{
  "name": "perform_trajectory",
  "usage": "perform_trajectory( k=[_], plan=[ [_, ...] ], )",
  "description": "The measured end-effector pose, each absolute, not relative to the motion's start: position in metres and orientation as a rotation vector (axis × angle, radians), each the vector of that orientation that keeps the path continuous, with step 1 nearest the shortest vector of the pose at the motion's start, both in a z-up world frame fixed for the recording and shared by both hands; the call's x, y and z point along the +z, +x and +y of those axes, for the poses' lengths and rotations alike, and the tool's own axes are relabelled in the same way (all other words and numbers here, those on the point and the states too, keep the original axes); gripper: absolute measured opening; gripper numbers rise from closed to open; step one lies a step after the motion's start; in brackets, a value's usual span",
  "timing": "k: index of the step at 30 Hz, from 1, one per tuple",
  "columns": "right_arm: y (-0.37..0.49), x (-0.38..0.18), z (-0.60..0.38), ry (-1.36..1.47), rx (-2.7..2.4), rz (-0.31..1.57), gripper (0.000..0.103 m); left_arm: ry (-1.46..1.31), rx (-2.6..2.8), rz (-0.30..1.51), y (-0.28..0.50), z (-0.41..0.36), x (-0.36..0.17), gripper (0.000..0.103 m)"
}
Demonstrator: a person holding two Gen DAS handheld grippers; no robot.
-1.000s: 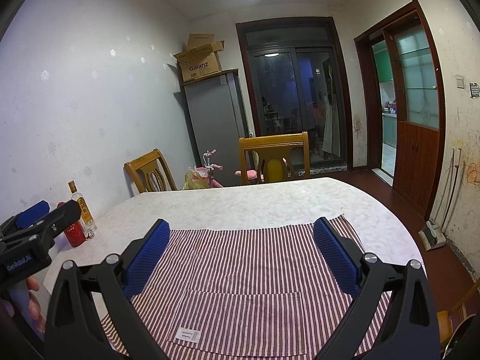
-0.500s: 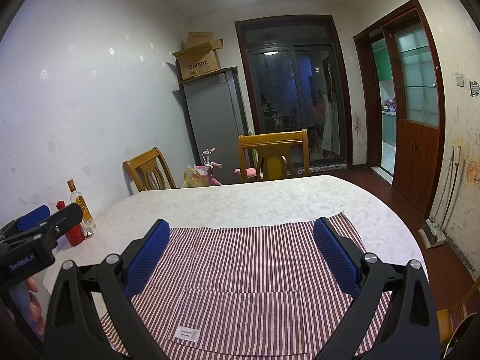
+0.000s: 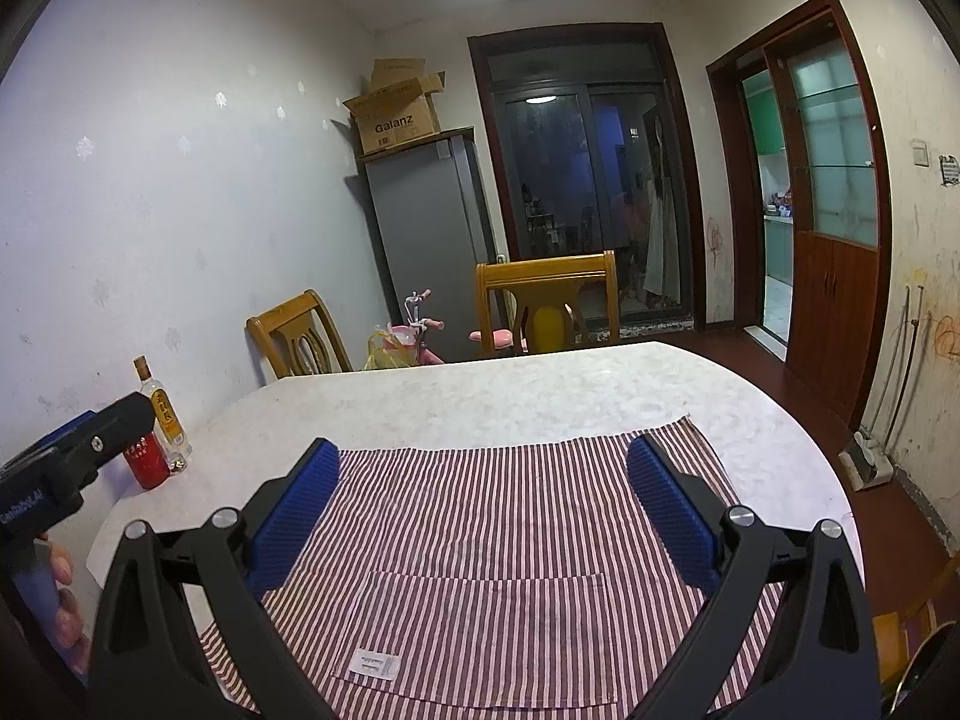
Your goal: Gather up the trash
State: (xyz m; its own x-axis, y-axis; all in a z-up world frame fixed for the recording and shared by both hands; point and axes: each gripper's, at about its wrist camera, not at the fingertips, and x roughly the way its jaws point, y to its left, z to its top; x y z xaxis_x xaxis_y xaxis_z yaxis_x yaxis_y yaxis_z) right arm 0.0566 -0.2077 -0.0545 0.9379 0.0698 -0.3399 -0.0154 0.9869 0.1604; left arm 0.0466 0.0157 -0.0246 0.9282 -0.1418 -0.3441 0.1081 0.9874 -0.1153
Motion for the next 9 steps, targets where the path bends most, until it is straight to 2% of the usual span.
perform_trajectory(
  k=[9],
  plan=[
    [0.0566,-0.0557,-0.2073,0.16,0.043,0.352,0.096,-0.1,-0.131,0.399,0.052,0.0162,-0.0261,0.097]
  ],
)
